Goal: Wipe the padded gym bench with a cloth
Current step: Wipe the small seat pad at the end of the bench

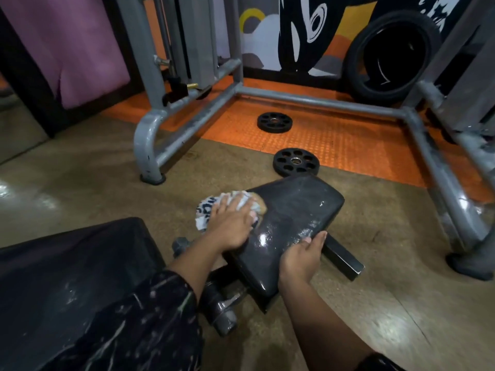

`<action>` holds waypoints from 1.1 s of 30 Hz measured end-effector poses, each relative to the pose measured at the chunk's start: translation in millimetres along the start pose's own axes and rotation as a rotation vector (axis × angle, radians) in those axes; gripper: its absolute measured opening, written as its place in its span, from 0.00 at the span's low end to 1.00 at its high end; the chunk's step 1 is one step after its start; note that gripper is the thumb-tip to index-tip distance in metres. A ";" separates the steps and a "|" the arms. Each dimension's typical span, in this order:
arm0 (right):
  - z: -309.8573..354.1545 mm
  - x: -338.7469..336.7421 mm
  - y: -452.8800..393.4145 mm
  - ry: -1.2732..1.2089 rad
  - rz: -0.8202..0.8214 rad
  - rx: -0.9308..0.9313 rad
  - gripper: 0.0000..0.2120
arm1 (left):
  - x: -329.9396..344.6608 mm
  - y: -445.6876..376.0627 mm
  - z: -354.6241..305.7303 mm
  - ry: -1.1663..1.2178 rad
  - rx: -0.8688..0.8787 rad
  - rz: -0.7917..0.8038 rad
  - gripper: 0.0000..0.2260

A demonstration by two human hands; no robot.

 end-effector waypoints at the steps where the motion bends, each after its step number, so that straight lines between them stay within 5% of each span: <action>1: -0.7 -0.4 -1.0 -0.008 -0.007 -0.006 0.23 | -3.5 -4.8 16.5 0.036 -0.055 0.005 0.23; 4: -1.9 -2.8 -1.2 -0.023 -0.037 -0.014 0.23 | 5.8 12.4 21.0 0.035 -0.103 0.015 0.23; 10: -0.1 -2.1 3.4 -0.027 -0.033 -0.018 0.23 | 12.1 21.9 -23.3 -0.083 0.103 0.085 0.23; 16: -0.5 -1.0 1.4 -0.038 -0.024 -0.028 0.23 | -6.8 3.1 32.8 0.070 -0.180 -0.019 0.31; 22: -0.4 -2.2 2.2 -0.038 -0.045 -0.026 0.23 | 11.8 16.6 -38.9 -0.050 0.111 0.063 0.28; 28: -1.2 -0.9 2.1 -0.036 -0.041 -0.011 0.23 | -6.6 -2.8 14.2 0.013 -0.043 0.014 0.23; 33: 3.3 -2.0 4.1 -0.036 -0.039 -0.032 0.23 | 16.8 25.8 -38.4 -0.096 0.168 0.093 0.24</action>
Point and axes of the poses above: each hand's wrist, its own y-axis away from the middle knuckle, its own x-axis out of the palm, z = x × y, the point moved 10 cm from there along -y, towards the middle knuckle, and after that the axes turned 11 degrees about z, right-handed, at the moved point
